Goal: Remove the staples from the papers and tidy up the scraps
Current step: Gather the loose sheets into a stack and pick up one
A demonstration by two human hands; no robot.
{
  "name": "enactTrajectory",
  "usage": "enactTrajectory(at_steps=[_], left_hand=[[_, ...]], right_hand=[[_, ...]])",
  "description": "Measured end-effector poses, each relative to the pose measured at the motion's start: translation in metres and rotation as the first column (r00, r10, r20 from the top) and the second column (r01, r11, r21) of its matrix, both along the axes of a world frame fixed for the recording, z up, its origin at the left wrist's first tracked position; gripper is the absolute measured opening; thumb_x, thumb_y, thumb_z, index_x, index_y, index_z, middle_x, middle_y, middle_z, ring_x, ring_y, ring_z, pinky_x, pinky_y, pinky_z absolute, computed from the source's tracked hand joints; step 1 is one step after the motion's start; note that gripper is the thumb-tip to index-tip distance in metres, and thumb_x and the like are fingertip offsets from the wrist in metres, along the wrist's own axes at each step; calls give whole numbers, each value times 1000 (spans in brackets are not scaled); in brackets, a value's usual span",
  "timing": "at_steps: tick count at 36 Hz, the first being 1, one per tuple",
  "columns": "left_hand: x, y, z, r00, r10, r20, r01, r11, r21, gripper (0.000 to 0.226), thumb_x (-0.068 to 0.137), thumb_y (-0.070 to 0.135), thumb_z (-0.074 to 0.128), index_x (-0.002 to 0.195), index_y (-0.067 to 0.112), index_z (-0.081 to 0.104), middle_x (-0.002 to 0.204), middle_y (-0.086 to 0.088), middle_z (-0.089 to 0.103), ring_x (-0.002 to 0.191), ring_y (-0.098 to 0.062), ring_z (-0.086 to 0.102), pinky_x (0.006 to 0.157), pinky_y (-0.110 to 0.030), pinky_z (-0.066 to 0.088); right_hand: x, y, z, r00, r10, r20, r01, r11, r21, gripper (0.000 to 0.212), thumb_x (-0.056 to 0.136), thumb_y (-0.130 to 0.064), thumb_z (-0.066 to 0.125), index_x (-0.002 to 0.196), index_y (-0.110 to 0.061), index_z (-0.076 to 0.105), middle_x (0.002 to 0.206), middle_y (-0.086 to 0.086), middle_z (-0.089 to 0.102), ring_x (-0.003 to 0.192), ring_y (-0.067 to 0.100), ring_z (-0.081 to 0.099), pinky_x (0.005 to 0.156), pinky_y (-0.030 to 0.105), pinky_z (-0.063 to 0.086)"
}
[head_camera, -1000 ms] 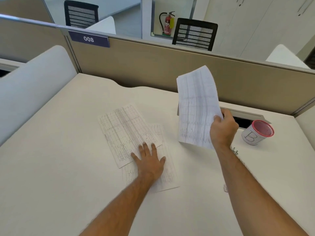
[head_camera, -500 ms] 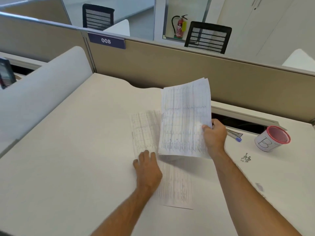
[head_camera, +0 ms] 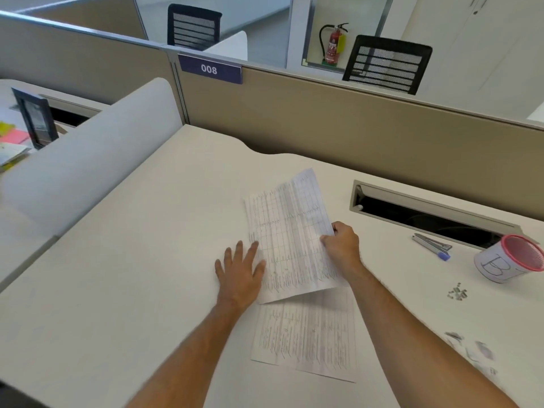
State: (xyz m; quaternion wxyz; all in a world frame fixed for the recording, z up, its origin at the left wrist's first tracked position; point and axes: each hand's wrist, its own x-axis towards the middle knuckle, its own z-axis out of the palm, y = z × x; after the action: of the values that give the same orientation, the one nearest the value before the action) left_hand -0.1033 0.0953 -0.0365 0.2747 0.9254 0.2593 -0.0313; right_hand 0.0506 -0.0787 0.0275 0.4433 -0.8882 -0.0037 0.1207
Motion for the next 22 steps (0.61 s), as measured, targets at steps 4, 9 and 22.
enactTrajectory(at_steps=[4,9,22], left_hand=[[6,5,-5,993,-98,-72,100,995,27,66,103,64,27,162,43,6,173,1,-6,158,-32,-14,123,-59,-14],[11,11,-9,979,-150,-137,164,982,97,72,100,70,28,163,42,7,173,3,-10,158,-31,-18,122,-64,-14],[16,11,-7,977,-133,-166,150,984,97,75,98,71,33,163,40,12,173,3,-6,158,-32,-14,120,-66,-11]], right_hand=[[5,11,-10,1000,-1,-4,1,998,-67,15,89,1,53,98,-5,64,91,2,64,81,21,62,51,19,40],[9,16,-23,1000,0,24,4,991,-130,11,93,-5,55,102,-2,62,96,4,64,85,23,63,53,20,41],[-6,33,-42,988,97,123,-10,822,-569,47,92,-31,62,127,-2,48,126,17,54,113,32,50,93,38,49]])
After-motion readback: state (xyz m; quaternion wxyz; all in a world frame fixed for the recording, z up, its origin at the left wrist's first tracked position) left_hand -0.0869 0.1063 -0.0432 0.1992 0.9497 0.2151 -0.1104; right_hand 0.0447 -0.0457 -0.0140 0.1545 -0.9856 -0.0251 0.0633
